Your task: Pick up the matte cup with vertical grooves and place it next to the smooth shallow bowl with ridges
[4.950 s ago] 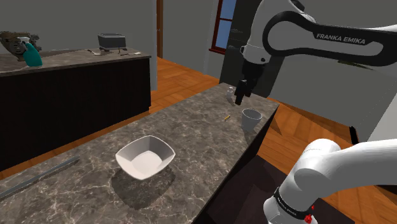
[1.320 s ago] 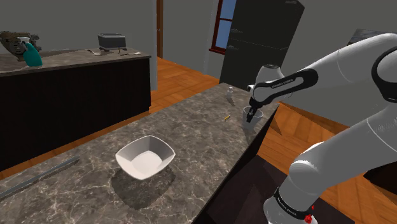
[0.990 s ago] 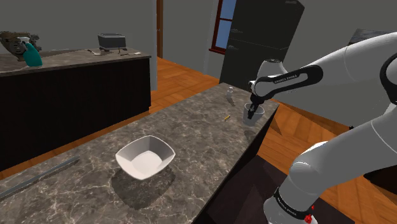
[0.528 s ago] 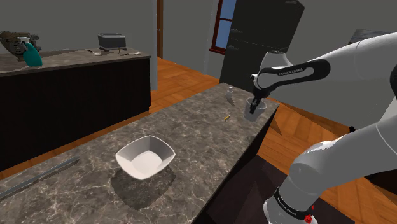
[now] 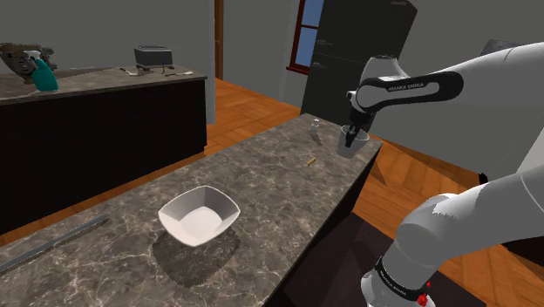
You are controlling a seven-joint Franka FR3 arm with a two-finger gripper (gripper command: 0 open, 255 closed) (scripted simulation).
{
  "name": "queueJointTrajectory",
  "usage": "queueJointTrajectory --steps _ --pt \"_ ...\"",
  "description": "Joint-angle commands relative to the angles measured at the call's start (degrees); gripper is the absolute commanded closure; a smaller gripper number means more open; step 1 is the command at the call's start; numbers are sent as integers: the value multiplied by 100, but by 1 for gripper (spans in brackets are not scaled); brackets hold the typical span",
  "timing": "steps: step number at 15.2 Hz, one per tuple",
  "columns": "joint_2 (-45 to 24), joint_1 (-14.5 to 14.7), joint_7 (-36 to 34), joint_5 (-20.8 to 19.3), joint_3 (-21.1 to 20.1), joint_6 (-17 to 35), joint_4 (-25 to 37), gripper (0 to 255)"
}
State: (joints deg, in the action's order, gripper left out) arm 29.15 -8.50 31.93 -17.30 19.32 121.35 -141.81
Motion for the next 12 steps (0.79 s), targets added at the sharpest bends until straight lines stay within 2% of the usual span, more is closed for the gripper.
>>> queueJointTrajectory --steps 1,10,12 --pt "45 3 29 19 -16 -162 121 255" --pt "160 41 110 120 -121 -876 724 255" --pt "285 67 -26 136 -245 -938 633 255"
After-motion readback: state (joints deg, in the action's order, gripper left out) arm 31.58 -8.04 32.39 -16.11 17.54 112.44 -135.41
